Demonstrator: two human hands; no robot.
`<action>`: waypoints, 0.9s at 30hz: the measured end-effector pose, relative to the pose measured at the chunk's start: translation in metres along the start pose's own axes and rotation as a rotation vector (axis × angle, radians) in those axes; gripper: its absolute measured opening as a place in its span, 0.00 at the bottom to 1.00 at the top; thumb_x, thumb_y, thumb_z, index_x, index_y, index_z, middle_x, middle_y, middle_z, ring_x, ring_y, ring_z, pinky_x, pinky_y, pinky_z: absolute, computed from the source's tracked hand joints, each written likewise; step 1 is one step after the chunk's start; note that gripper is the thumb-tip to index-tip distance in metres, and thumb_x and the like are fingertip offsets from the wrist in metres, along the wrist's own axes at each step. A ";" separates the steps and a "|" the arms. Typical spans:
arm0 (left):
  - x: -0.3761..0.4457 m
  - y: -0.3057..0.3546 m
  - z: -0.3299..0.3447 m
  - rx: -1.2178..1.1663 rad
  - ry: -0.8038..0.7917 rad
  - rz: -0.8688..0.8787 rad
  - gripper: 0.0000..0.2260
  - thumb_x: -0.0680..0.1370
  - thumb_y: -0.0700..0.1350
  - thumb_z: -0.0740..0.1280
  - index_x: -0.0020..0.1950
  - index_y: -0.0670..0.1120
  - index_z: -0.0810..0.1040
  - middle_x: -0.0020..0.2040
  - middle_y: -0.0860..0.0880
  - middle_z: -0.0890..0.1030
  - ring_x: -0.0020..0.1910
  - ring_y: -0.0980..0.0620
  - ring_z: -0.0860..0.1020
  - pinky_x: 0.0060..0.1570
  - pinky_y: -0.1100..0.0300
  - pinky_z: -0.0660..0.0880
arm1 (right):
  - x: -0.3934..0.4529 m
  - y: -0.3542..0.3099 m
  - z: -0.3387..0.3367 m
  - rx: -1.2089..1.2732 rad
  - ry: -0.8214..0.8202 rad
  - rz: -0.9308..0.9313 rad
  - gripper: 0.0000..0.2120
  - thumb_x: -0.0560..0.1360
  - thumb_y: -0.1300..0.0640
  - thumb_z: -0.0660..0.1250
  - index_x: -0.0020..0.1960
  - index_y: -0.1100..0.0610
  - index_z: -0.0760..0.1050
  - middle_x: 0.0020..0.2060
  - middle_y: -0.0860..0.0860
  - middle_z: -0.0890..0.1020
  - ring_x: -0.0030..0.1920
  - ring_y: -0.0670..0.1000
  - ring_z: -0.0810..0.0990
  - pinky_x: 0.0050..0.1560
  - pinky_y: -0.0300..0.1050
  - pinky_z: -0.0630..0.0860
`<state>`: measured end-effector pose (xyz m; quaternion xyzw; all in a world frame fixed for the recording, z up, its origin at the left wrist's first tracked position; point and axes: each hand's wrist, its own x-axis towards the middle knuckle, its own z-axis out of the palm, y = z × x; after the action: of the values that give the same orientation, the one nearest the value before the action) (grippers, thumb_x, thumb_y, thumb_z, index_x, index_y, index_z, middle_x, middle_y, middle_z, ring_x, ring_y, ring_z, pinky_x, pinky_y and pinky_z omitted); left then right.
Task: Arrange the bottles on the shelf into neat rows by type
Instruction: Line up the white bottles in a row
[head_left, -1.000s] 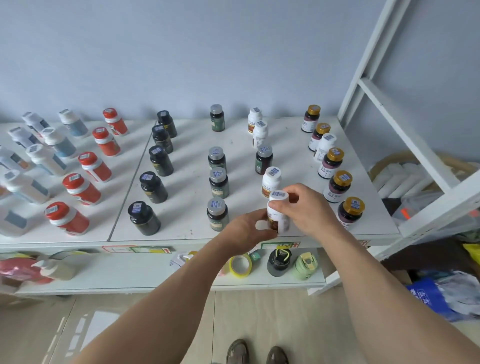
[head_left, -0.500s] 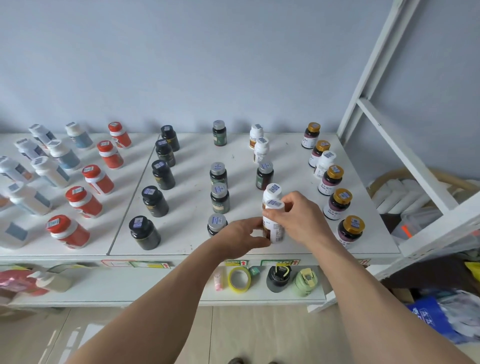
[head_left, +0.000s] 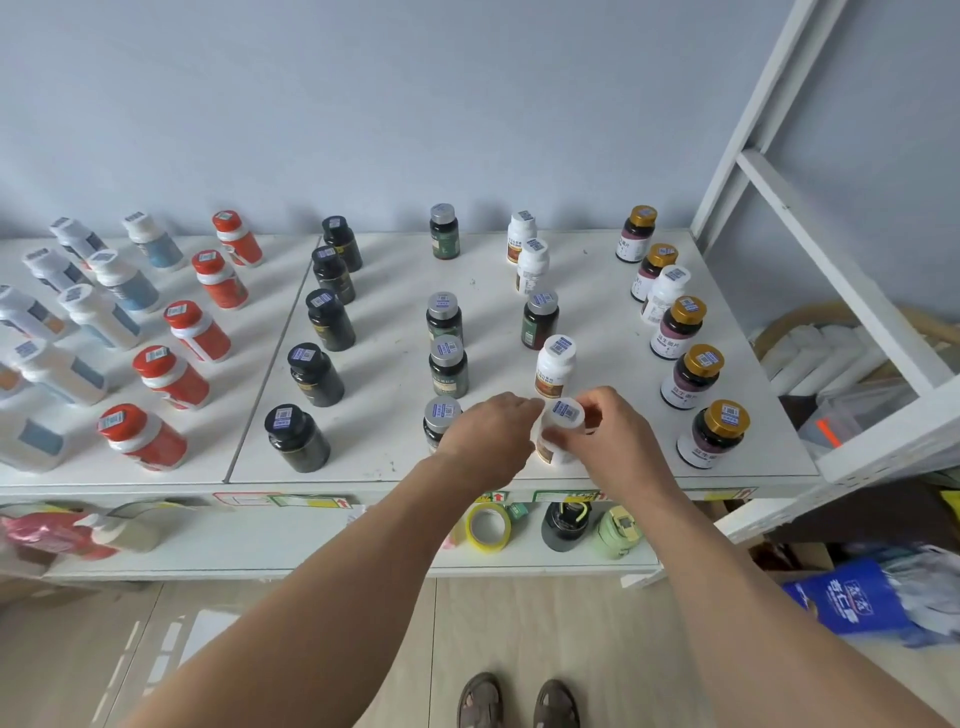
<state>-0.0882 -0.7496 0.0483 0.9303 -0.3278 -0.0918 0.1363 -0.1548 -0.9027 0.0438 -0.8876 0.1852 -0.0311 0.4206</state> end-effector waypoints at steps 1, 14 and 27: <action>0.000 0.000 -0.001 0.012 0.012 0.006 0.19 0.77 0.44 0.65 0.68 0.48 0.69 0.63 0.46 0.75 0.61 0.46 0.73 0.55 0.54 0.71 | -0.001 0.000 0.002 -0.007 0.008 -0.007 0.20 0.66 0.42 0.76 0.50 0.48 0.71 0.45 0.43 0.79 0.44 0.39 0.76 0.38 0.39 0.71; 0.030 -0.009 -0.039 -0.032 0.059 -0.020 0.21 0.78 0.47 0.65 0.70 0.49 0.68 0.65 0.46 0.75 0.63 0.46 0.73 0.57 0.52 0.71 | 0.044 -0.018 -0.035 -0.002 0.022 -0.017 0.28 0.74 0.41 0.67 0.70 0.50 0.66 0.66 0.46 0.72 0.64 0.45 0.70 0.57 0.42 0.66; 0.075 -0.013 -0.039 -0.224 -0.065 -0.230 0.27 0.77 0.49 0.67 0.74 0.51 0.64 0.69 0.52 0.73 0.66 0.48 0.72 0.60 0.57 0.68 | 0.114 -0.022 -0.035 -0.097 -0.298 -0.120 0.21 0.72 0.48 0.72 0.63 0.44 0.72 0.54 0.43 0.80 0.52 0.46 0.78 0.47 0.39 0.71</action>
<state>-0.0129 -0.7804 0.0750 0.9373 -0.2110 -0.1727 0.2169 -0.0494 -0.9564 0.0716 -0.9112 0.0687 0.0847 0.3972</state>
